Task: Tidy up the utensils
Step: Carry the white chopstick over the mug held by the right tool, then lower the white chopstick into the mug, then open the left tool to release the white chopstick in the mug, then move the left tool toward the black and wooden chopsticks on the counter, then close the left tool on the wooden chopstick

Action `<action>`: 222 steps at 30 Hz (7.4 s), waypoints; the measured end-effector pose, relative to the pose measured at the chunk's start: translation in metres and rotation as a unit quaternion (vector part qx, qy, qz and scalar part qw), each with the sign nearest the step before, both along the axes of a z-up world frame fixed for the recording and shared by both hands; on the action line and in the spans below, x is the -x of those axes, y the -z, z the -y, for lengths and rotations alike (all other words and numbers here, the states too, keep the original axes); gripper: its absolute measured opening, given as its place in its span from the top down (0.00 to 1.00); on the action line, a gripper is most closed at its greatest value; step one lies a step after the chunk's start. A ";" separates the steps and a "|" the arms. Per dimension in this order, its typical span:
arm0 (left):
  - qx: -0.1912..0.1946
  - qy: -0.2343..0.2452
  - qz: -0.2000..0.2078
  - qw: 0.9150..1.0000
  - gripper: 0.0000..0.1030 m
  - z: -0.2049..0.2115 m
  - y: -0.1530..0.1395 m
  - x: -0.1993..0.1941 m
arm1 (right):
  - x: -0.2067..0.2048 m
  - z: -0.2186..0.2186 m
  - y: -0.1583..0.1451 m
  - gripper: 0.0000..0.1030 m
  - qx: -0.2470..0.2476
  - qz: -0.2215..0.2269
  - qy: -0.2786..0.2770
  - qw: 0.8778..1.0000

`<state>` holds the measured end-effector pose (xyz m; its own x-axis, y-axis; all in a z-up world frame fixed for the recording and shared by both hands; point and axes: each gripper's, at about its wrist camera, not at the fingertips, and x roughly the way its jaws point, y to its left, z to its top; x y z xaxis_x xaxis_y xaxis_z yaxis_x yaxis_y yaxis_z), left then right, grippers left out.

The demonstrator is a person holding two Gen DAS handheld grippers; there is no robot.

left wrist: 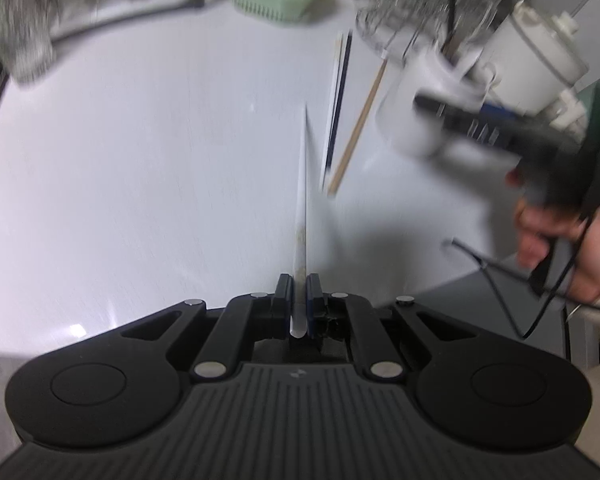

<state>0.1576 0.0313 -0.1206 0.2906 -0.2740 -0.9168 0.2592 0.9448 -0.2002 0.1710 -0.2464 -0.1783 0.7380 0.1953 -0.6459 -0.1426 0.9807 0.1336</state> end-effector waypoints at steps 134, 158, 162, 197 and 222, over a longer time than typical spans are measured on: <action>0.091 0.217 0.133 0.963 0.45 0.091 -0.159 -0.081 | 0.001 -0.023 -0.003 0.00 0.045 0.006 0.022 0.999; 0.104 0.053 0.111 0.987 0.58 0.012 0.005 -0.066 | 0.011 -0.009 -0.016 0.14 0.002 0.022 0.074 0.997; 0.111 0.063 0.105 0.986 0.69 0.020 0.029 -0.062 | 0.010 -0.014 -0.012 0.14 0.011 0.030 0.056 0.998; 0.025 0.129 0.087 0.987 0.94 0.084 0.098 -0.064 | 0.006 -0.008 -0.004 0.15 0.030 0.057 0.010 0.998; 0.056 0.085 0.005 0.995 0.94 0.033 0.082 0.010 | 0.036 -0.016 -0.006 0.15 0.032 0.052 -0.001 0.998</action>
<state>0.1474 -0.0022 -0.2025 0.2406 -0.4208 -0.8747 0.4167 0.8587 -0.2985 0.1354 -0.2307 -0.1719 0.8010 0.1568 -0.5778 -0.1539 0.9866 0.0544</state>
